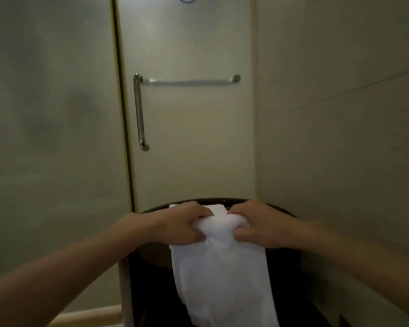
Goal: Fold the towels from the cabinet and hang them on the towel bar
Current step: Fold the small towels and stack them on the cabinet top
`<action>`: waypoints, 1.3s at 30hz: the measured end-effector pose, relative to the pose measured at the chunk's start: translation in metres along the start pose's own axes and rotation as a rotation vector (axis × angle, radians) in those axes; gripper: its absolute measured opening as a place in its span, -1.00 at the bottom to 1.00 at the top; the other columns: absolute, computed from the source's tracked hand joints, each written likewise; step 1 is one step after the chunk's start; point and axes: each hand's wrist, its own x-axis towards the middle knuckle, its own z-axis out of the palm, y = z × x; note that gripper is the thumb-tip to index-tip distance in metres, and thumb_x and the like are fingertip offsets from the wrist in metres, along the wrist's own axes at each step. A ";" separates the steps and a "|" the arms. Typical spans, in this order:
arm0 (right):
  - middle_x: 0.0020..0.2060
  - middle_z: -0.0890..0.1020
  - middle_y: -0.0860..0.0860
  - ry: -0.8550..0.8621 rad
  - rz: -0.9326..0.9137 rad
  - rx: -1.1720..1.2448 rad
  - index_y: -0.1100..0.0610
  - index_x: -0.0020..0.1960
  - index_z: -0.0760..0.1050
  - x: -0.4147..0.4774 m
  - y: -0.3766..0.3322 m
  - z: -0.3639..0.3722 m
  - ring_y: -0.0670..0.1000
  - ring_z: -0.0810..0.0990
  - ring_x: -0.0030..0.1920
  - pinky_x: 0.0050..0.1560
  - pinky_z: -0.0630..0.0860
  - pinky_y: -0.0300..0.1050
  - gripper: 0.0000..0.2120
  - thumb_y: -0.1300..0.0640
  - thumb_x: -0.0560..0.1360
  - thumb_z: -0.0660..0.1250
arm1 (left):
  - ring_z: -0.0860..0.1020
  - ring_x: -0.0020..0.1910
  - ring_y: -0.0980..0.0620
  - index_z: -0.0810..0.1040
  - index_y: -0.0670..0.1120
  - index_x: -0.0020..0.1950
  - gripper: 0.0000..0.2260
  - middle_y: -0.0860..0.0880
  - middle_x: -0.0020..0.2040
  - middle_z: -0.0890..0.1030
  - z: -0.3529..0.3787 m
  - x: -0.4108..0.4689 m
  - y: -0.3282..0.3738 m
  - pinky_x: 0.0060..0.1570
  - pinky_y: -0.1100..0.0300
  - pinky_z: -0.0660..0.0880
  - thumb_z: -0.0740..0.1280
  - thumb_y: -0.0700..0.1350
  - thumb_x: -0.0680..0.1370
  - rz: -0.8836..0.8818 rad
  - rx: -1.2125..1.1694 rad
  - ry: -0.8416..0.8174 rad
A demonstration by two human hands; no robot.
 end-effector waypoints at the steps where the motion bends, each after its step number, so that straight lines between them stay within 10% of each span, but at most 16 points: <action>1: -0.20 0.60 0.03 0.016 0.005 0.014 0.18 -0.11 0.55 0.005 -0.001 -0.007 0.04 0.55 -0.18 -0.20 0.45 -0.03 -0.88 0.14 0.41 0.37 | 0.56 -0.02 0.04 0.56 -0.07 0.13 -0.74 -0.01 0.02 0.61 -0.011 0.003 0.002 -0.02 0.10 0.52 0.35 -0.19 0.45 -0.007 -0.006 -0.010; 12: -0.30 0.55 -0.07 0.122 0.071 0.108 0.02 -0.18 0.52 0.075 -0.003 -0.072 -0.13 0.48 -0.29 -0.39 0.34 -0.30 -0.76 -0.04 0.21 0.24 | 0.58 -0.07 0.08 0.63 -0.08 0.11 -0.71 0.00 -0.04 0.65 -0.117 0.040 -0.002 -0.05 0.21 0.51 0.44 -0.22 0.40 -0.133 0.039 0.088; 21: 0.01 0.65 0.12 0.519 0.011 -0.031 0.17 0.11 0.57 0.147 0.007 -0.093 0.12 0.59 0.01 -0.08 0.45 -0.10 -0.72 0.22 0.40 0.35 | 0.62 -0.02 -0.05 0.64 -0.14 0.10 -0.72 -0.10 -0.03 0.67 -0.162 0.068 -0.026 -0.17 0.23 0.49 0.36 -0.27 0.40 -0.054 0.223 0.481; 26: 0.02 0.62 0.12 0.712 0.013 -0.190 0.14 0.11 0.51 0.169 0.019 -0.063 0.19 0.52 0.02 0.02 0.43 0.02 -0.70 0.32 0.42 0.21 | 0.54 0.14 -0.09 0.51 -0.06 0.29 -0.65 -0.08 0.18 0.60 -0.127 0.080 -0.054 0.11 0.04 0.47 0.26 -0.20 0.51 -0.035 0.373 0.706; 39: -0.06 0.54 0.03 0.293 -0.052 -0.274 0.08 0.05 0.45 0.096 0.063 0.064 0.08 0.52 -0.07 -0.13 0.31 -0.18 -0.69 0.08 0.32 0.21 | 0.43 0.28 -0.05 0.27 0.02 0.43 -0.42 -0.03 0.36 0.44 0.011 0.047 -0.107 0.20 0.18 0.38 0.26 0.12 0.43 -0.067 0.312 0.212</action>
